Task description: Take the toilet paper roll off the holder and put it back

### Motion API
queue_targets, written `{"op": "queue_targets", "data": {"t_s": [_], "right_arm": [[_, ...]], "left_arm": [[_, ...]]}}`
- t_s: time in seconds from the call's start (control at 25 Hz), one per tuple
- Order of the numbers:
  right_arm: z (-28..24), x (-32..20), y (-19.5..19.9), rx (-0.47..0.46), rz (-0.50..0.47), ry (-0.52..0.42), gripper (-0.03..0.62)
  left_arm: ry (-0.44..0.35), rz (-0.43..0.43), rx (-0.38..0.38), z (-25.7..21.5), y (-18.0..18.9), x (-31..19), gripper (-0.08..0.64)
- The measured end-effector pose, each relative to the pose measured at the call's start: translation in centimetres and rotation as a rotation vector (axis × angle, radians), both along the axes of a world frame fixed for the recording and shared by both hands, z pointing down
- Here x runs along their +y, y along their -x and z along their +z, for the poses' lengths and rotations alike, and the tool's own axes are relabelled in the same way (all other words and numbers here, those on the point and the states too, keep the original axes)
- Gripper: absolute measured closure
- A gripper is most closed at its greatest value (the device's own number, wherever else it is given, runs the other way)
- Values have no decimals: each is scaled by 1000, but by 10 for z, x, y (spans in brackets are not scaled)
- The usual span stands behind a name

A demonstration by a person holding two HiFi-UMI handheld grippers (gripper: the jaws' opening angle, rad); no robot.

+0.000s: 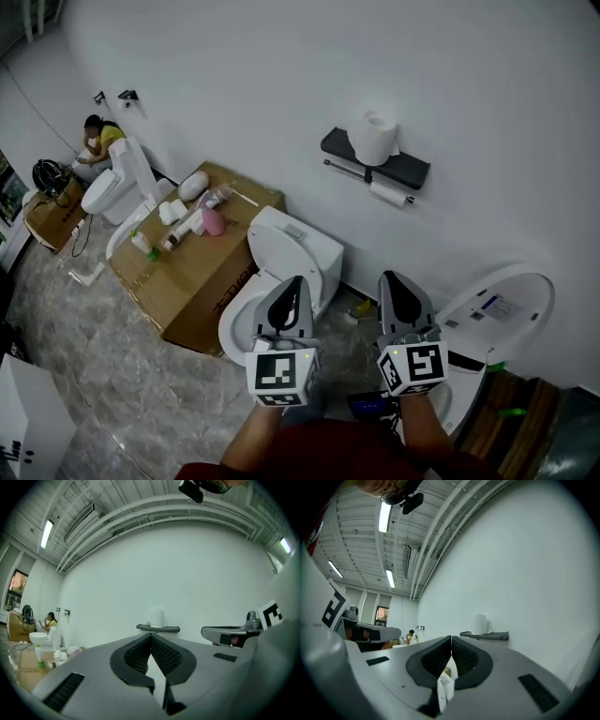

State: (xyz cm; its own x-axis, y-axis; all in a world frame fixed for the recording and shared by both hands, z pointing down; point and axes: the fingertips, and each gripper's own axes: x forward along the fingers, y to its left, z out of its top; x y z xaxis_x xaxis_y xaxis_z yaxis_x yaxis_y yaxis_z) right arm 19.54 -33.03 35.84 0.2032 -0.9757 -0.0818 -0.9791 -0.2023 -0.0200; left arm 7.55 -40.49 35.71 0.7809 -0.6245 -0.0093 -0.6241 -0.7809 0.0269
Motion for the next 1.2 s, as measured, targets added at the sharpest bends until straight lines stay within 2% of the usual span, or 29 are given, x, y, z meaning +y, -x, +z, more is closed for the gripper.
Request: {"op": "queue_targets", "data": {"t_s": [0.36,0.52,0.76,1.04,1.2], "right_arm": [[-7,-84,-35,13,110,10,574],[-10,-105,-45,24,138,11,574],[-15,-110,-79,30,186,13,574],[-11,-113,-153,20,209,-8,574],[-17,-122,-181,20,202,-22,574]], "left_arm": [[4,158,16,-7,-51,-89,545],[3,186,23,-9,-67,-113,545],[55,207,16,-10,-104,-130,545],[21,188,-9,-12,-171,-145,545],[13,189,-12,-16,-201,-150,545]]}}
